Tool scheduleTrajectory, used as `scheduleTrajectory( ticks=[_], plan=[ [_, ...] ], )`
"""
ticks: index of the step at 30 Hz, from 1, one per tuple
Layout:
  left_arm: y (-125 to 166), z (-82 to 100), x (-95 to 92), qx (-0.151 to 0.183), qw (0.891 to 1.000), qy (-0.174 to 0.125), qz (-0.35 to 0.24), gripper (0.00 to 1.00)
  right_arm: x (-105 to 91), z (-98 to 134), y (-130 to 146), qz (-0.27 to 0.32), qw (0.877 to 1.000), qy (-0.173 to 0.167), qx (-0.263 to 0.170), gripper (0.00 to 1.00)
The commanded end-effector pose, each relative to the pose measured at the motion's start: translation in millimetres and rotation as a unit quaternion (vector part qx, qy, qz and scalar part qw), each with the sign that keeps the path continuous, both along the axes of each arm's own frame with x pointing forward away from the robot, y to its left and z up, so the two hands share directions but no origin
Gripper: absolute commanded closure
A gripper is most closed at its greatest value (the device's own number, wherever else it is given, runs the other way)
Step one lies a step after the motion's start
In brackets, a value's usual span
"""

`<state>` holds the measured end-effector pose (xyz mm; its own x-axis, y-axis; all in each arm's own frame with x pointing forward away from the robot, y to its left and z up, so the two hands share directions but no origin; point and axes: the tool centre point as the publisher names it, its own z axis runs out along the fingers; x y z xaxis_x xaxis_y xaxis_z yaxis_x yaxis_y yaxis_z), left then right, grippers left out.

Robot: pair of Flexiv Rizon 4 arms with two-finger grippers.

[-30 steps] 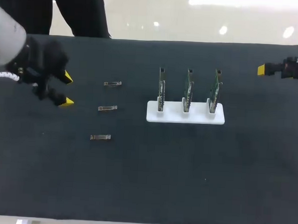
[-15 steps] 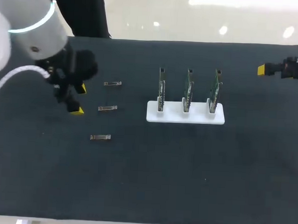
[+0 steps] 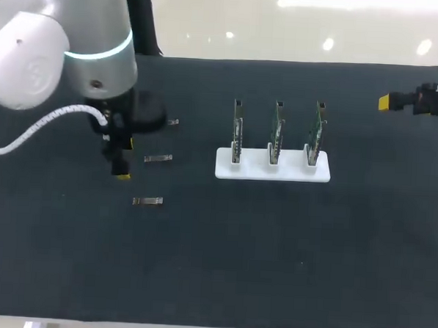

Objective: Pick up the optical module with the left hand, and insert it into the network port with the right hand.

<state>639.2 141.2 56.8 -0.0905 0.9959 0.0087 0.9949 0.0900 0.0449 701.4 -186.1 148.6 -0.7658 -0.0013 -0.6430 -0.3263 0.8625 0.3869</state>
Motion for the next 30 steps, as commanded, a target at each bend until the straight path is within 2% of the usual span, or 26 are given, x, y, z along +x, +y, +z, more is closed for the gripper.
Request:
scheduleTrajectory(
  ticks=[1, 7, 17, 30],
  plan=[
    [-1.6, -6.7, -5.0, -0.007, 1.000, -0.007, 0.006, 0.00, -0.8, 0.7, 1.0, -0.002, 1.000, 0.000, -0.002, 0.00],
    [-8.2, -16.2, -10.7, -0.019, 1.000, 0.011, 0.011, 0.00, -0.8, 0.7, 1.0, -0.002, 1.000, 0.000, -0.002, 0.00],
    [-14.2, -23.7, -21.4, -0.028, 0.999, 0.019, 0.016, 0.00, -0.8, 0.7, 1.0, -0.002, 1.000, 0.000, -0.002, 0.00],
    [-18.1, -41.9, -27.5, -0.032, 0.999, 0.025, 0.014, 0.00, -0.8, 0.7, 1.0, -0.002, 1.000, 0.000, -0.002, 0.00]
  ],
)
